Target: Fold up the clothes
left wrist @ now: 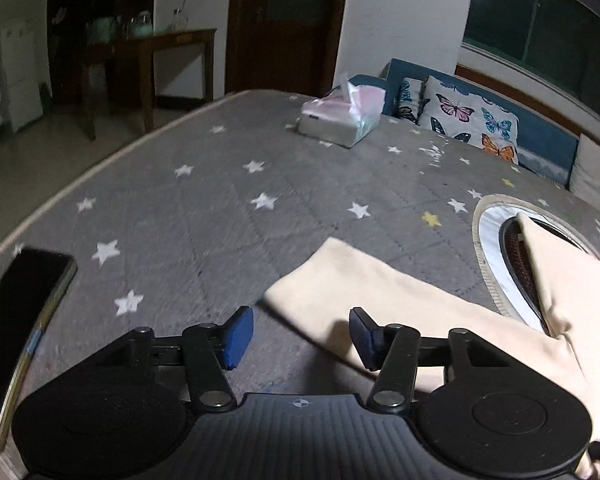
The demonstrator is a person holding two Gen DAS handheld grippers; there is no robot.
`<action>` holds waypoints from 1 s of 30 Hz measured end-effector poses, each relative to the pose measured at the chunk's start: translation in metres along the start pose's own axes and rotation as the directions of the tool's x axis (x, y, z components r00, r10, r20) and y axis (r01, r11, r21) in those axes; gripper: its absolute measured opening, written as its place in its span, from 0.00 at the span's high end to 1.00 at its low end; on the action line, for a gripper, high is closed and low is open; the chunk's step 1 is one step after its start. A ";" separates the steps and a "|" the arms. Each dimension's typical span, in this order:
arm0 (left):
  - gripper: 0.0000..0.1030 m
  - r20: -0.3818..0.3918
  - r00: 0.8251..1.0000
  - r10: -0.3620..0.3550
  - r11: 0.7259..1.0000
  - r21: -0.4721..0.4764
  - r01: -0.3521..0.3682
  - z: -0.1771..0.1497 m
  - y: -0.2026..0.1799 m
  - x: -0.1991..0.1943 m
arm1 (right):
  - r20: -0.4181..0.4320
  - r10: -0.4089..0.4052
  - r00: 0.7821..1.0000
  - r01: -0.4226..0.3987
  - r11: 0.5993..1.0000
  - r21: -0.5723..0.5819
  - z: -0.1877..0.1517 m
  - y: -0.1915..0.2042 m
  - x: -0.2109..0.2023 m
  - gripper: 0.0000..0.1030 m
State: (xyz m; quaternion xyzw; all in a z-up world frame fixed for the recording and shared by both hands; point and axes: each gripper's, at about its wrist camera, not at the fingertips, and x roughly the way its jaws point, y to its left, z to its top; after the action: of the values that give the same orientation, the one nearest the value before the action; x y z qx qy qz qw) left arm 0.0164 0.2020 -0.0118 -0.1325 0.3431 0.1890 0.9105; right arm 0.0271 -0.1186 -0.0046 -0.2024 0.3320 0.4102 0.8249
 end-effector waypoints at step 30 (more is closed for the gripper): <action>0.95 0.324 0.880 -0.347 0.920 0.297 0.254 0.072 -0.113 -0.109 | 0.050 0.003 0.999 -0.011 0.987 0.158 -0.004 -0.011 -0.010 0.43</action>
State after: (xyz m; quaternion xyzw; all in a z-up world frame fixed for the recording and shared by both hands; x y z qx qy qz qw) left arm 0.0316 0.0997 0.1265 -0.0324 0.1609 0.0220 0.9862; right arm 0.0297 -0.1327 0.0009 -0.1247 0.3438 0.3902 0.8450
